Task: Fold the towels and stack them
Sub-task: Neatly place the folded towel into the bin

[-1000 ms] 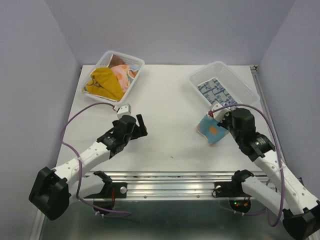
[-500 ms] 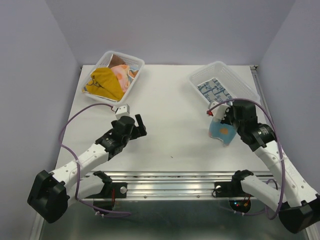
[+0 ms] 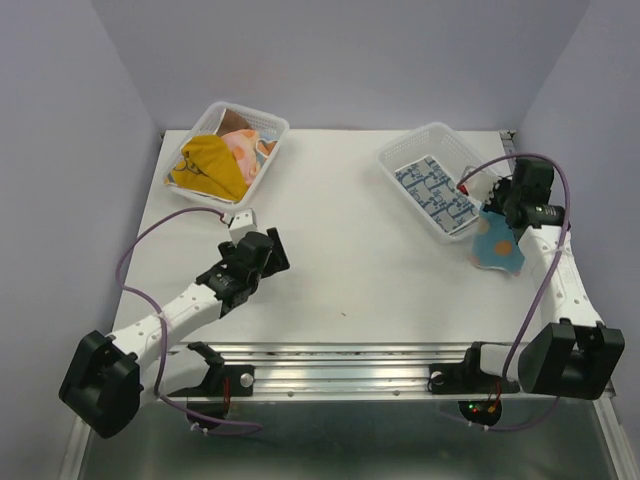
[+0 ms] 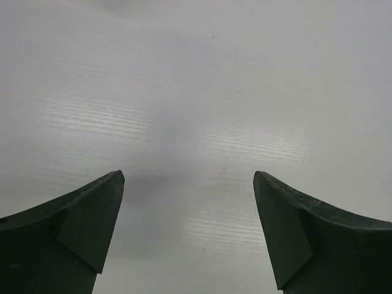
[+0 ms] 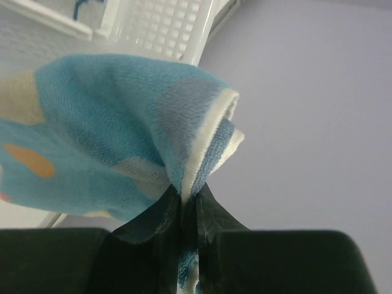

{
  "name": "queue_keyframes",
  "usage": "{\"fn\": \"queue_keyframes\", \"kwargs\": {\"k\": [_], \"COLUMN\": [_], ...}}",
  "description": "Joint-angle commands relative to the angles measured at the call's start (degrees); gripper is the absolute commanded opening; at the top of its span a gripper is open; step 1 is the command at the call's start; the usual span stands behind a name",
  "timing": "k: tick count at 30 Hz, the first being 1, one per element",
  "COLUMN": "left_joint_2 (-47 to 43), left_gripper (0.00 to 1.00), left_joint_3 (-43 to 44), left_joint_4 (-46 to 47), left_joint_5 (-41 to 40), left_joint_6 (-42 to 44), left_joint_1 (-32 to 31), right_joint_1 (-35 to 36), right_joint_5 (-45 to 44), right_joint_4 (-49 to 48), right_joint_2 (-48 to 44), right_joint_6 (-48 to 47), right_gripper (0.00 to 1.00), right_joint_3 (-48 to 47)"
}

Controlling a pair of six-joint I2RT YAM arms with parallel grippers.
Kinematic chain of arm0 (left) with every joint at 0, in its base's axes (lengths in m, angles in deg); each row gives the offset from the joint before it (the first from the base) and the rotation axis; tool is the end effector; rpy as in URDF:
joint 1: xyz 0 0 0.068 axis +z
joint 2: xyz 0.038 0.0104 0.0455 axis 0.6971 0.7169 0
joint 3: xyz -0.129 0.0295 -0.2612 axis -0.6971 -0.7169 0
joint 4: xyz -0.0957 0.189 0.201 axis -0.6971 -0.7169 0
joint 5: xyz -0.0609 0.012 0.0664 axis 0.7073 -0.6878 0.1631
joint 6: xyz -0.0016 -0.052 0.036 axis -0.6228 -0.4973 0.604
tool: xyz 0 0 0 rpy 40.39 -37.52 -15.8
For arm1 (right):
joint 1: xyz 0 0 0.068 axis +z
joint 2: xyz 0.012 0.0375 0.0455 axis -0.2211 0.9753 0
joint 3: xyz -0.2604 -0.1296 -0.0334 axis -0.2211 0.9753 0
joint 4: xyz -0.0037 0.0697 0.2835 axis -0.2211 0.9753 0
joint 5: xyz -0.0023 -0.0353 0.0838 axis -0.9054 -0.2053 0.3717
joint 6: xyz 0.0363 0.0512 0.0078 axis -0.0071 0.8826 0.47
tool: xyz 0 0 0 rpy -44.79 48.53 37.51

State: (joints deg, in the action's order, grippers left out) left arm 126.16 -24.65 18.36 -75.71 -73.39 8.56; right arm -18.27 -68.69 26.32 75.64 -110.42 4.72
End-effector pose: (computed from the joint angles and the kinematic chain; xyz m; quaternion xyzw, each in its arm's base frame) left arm 0.2130 -0.1287 0.2165 -0.0949 0.8610 -0.1255 0.4837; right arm 0.2924 -0.0359 0.3389 -0.4981 0.7478 -0.3398 0.2777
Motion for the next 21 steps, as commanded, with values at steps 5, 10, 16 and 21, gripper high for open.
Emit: {"fn": "queue_keyframes", "kwargs": {"k": [5,10,16,21], "left_joint_2": [1.95,2.57,3.36,4.5], "left_gripper": [0.99,0.99,0.99,0.99], "left_joint_3": [2.55,2.64,2.73,3.16], "left_joint_4": [-0.76,-0.94,-0.41,-0.32], "left_joint_5": [-5.45,-6.15,-5.98,-5.63], "left_joint_6": [-0.68,-0.77,-0.51,-0.24], "left_joint_1": [-0.22,-0.22,-0.22,-0.22], "right_joint_1": [-2.24,-2.24,-2.24,-2.15], "right_joint_5": [22.36,24.3,34.65,43.45], "right_joint_4": [-19.47,-21.84,-24.84,-25.63], "right_joint_2": [2.46,6.41,7.91,9.23], "right_joint_6": [-15.93,-16.37,-16.46,-14.09], "right_gripper": [0.01,0.01,0.01,0.01], "right_joint_3": [3.04,1.89,1.71,1.28]}}
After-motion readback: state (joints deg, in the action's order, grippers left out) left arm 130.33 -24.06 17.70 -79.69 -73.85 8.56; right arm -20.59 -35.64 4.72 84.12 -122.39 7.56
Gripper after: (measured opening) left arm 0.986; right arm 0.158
